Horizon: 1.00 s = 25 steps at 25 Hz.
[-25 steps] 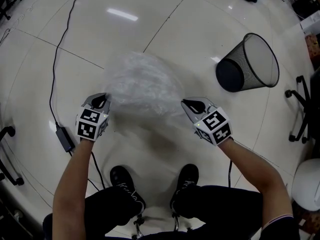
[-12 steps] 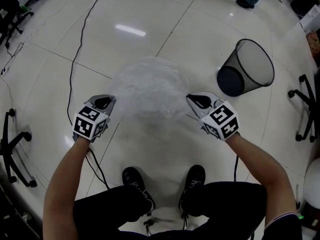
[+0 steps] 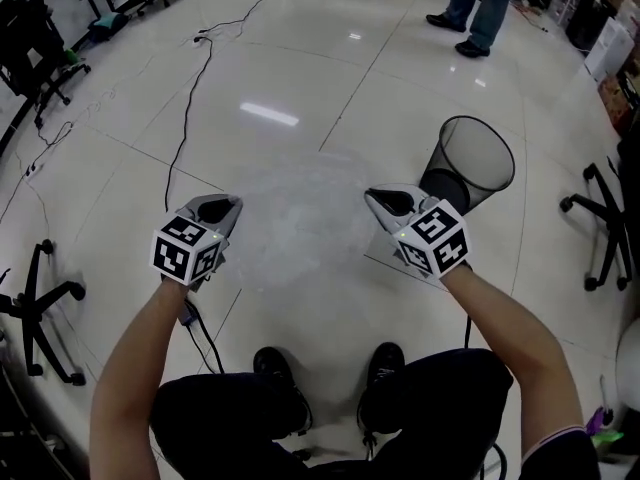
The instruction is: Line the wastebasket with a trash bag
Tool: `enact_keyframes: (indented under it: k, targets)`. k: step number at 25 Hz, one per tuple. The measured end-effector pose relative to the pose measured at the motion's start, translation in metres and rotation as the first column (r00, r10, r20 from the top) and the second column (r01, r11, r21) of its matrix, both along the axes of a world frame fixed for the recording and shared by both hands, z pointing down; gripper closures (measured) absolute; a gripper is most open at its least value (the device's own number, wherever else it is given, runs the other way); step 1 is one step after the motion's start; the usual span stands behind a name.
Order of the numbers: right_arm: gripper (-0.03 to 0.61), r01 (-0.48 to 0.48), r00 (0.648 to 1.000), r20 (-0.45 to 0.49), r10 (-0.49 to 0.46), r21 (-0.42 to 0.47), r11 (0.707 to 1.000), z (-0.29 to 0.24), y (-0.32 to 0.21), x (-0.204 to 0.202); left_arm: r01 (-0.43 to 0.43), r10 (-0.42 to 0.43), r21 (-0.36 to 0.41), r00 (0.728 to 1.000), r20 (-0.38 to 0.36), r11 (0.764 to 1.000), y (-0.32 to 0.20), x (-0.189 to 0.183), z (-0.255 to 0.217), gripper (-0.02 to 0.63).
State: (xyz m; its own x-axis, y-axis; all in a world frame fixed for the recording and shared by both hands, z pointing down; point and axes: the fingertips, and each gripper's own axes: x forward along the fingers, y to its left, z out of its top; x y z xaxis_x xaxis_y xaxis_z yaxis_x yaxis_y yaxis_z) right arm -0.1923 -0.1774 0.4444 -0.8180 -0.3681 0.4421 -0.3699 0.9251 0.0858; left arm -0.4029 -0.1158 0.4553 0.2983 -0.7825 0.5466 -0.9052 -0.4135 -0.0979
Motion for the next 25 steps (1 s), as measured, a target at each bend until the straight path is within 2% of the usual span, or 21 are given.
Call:
enact_keyframes:
  k: [8,17,25]
  targets:
    - [0.577,-0.099,0.991,0.096,0.089,0.097,0.990,-0.083,-0.003,0.033,-0.038,0.035,0.142,0.999,0.021,0.989,-0.008,0.038,-0.091,0.602]
    - [0.577,-0.226,0.961,0.201,0.190,0.172,0.959,-0.166,-0.002,0.103,-0.093,0.086,0.273,0.996,0.039,0.958,-0.019,0.096,-0.186,0.602]
    - [0.577,-0.280,0.945,0.234,0.230,0.212,0.936,-0.216,0.009,0.174,-0.169,0.163,0.311,0.986,0.044,0.935,-0.028,0.170,-0.225,0.603]
